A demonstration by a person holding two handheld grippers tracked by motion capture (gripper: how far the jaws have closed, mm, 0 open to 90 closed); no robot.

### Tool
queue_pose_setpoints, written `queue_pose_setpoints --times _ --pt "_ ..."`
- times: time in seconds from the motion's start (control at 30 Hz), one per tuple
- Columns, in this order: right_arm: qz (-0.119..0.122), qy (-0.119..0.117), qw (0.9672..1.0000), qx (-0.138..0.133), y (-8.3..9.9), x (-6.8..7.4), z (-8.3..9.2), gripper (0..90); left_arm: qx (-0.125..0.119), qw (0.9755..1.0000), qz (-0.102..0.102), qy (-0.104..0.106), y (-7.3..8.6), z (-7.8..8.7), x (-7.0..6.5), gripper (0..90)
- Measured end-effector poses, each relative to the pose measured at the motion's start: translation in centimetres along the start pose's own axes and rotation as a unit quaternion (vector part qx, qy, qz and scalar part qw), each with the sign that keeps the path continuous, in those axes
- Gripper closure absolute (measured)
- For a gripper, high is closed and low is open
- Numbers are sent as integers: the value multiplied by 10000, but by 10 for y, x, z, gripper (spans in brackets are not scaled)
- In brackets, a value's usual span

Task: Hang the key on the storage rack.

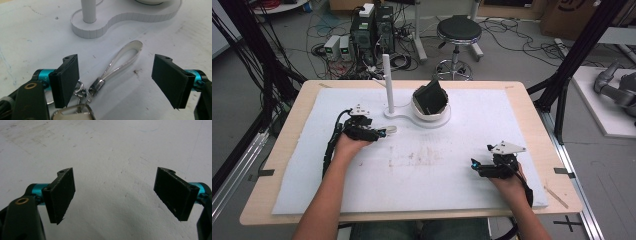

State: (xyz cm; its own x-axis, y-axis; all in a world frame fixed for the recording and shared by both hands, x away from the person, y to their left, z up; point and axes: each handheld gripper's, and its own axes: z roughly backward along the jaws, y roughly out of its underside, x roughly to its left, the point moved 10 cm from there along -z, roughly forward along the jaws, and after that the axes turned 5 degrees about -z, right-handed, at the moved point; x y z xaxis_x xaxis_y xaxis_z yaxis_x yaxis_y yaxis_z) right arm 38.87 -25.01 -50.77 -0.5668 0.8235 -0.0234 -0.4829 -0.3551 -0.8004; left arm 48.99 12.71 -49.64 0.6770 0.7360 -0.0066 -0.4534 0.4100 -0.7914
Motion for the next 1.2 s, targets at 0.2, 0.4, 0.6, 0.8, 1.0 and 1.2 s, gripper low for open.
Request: queue_pose_setpoints --times 0.2,0.4,0.6,0.8,1.0,1.2 --pt "1 -14 10000 -18 0 0 1 174 317 9995 -86 5 15 -16 5 223" --pt "5 -1 10000 -42 0 1 1 174 357 9989 -266 -119 16 -12 8 357" --pt "-4 -4 10000 -37 0 1 2 174 430 9980 -453 -27 17 -7 3 673" --pt "12 2 10000 -30 1 1 2 174 557 9970 -523 -86 16 -7 -3 813" --pt "-25 -4 10000 -13 1 1 2 174 532 9969 -584 1 13 -2 -9 815" --pt "5 -18 10000 -28 0 2 1 174 -21 9988 -490 15 -9 23 -15 815"
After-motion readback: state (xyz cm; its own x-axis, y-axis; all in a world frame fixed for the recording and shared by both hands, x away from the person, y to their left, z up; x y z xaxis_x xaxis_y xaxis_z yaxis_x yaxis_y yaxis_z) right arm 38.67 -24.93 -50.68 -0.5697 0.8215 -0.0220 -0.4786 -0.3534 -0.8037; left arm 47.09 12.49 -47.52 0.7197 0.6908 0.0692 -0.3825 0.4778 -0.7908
